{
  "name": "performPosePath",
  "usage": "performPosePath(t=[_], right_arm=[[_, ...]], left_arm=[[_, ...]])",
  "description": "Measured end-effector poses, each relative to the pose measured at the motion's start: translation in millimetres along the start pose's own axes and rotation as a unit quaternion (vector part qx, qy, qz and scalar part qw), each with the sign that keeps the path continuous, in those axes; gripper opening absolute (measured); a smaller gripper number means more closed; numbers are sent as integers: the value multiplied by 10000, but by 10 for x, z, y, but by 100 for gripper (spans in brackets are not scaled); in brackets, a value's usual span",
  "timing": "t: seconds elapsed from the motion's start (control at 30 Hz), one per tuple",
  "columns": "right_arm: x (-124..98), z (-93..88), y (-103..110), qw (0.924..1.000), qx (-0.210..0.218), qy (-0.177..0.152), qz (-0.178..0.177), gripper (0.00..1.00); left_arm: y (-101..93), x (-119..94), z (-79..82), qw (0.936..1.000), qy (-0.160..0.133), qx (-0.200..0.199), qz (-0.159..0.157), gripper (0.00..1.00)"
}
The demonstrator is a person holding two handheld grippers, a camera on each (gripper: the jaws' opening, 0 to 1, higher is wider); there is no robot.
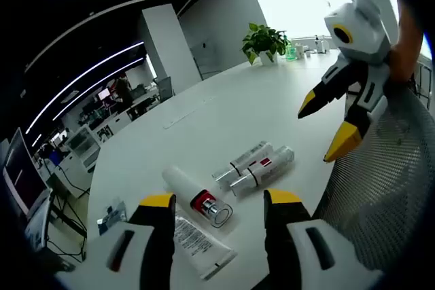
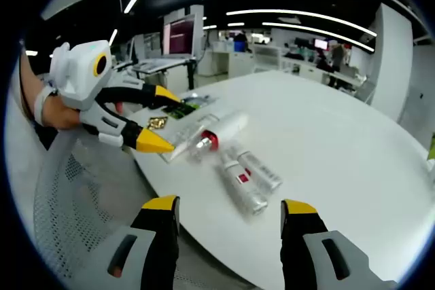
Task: Arrange the skincare products in the storage area until every visible bottle or jar stands upright without overlapping.
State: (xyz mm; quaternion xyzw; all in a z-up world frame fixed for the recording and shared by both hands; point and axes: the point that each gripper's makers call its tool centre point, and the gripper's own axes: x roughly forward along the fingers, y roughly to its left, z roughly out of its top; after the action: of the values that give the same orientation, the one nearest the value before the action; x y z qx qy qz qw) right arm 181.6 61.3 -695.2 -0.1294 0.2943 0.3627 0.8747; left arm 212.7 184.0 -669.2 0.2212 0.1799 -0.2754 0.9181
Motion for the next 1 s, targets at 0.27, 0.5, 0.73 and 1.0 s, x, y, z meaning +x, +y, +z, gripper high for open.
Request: performPosePath(t=[0.27,0.5,0.73,1.0], right_arm=[[17,-29,50,9999,-65,89,85,63],[37,-74,95,9995,-113,221,187,62],[66,-162,13,9991,-57,403,74,63],[63,-212,17,9986,-171,495,61,62]], left_arm=[[10,-12,20,9999,-79,74,17,46],[29,-13,4,9999,-41,82,71,46],[70,-18,22,9998,-60,33,202,46],[58,3,-2,9997,34,104,226,44]])
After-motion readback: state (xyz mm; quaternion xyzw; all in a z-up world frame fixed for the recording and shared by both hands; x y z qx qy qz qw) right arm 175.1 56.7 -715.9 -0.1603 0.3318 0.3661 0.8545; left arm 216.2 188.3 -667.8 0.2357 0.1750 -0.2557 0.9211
